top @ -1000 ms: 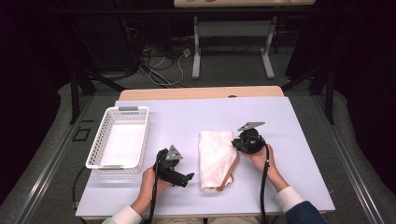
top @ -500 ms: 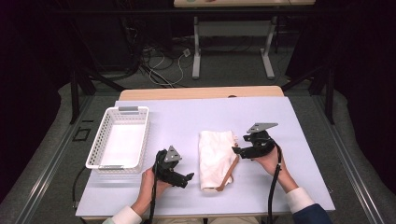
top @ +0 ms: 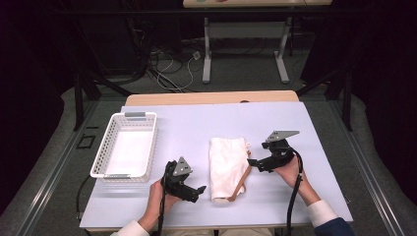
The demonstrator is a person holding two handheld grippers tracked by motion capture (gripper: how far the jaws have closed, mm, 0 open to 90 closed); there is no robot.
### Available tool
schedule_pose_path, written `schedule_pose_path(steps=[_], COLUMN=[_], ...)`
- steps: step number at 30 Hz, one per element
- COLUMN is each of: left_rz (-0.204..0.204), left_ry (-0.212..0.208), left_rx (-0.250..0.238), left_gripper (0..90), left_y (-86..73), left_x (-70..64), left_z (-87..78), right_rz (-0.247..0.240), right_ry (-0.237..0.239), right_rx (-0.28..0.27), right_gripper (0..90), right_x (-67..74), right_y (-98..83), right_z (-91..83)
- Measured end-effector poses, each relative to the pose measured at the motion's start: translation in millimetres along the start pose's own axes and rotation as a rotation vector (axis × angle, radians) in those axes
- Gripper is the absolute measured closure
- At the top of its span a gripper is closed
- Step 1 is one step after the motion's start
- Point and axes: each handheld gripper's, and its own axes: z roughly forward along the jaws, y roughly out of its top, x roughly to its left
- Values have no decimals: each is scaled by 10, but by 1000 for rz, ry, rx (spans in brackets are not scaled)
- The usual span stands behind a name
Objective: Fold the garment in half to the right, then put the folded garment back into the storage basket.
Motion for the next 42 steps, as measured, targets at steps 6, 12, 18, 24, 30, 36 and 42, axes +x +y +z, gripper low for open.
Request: schedule_pose_path(steps=[6,12,18,24,30,36,42], left_rz=[12,7,16,-8,0,24,36], left_ry=[-1,-5,-4,-23,-19,-44,-66], left_rx=[-4,-2,-7,3,-18,-35,-22], left_gripper=[1,0,0,0,0,0,0], left_y=[14,26,39,35,39,30,10], left_x=[11,8,-8,-23,-92,-169,-280], left_z=[17,34,40,86,58,67,104], right_rz=[4,-20,-15,-4,-13,-4,2], right_ry=[10,-4,-1,-5,-18,-11,-7], right_rx=[4,19,27,18,33,42,57], right_gripper=[25,24,24,24,15,22,63], right_x=[-12,-23,-45,-85,-91,-118,-155], right_y=[-4,11,4,21,54,93,164], right_z=[28,42,62,69,84,153,245])
